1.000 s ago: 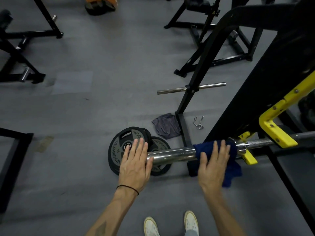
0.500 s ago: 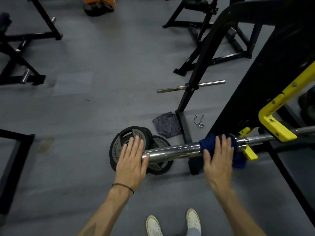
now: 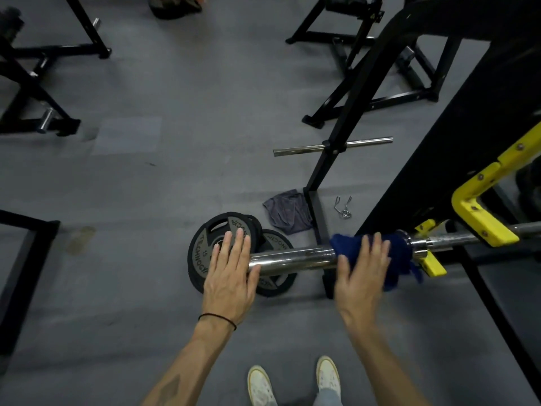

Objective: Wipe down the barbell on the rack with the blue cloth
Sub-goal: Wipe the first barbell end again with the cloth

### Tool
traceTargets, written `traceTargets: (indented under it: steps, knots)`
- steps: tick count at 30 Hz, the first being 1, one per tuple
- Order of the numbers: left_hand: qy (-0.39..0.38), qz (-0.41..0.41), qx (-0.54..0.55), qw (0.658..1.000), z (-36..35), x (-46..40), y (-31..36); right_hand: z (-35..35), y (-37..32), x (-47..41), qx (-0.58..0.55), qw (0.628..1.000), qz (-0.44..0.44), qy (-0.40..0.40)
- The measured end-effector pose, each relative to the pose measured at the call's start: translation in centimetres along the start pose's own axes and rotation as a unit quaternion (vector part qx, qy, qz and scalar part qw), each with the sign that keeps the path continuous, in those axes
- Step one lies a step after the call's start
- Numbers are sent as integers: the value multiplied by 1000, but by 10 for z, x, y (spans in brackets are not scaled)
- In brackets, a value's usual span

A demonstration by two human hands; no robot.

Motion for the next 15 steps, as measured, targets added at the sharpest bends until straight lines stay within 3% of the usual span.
traceTargets:
  steps: [2, 4, 6, 8, 12, 13, 15]
  knots:
    - [-2, -1, 4, 1000, 0, 1, 0, -13, -26, 22, -5, 997, 64, -47]
    - [-6, -3, 5, 1000, 1, 1, 0, -11, -26, 27, 64, 970, 206, -114]
    - [-6, -5, 2, 1000, 1, 1, 0, 4, -3, 4, 124, 945, 277, -120]
    - [-5, -6, -1, 1000, 1, 1, 0, 22, 25, -23, 134, 962, 221, -92]
    - [5, 0, 3, 1000, 0, 1, 1, 18, 17, -20, 63, 998, -3, -26]
    - [6, 2, 4, 1000, 0, 1, 2, 10, -1, -9, 40, 999, -19, -31]
    - [4, -3, 3, 1000, 0, 2, 2, -9, -33, 18, 51, 991, 81, -92]
Point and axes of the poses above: each hand's wrist, its own x-axis away from the middle knuckle, its own z-axis out of the back of the hand, y = z × x, the point moved 3 cm from there along -x, towards the middle knuckle, and after that the axes turned 8 degrees about -z, right-handed, at the moved point
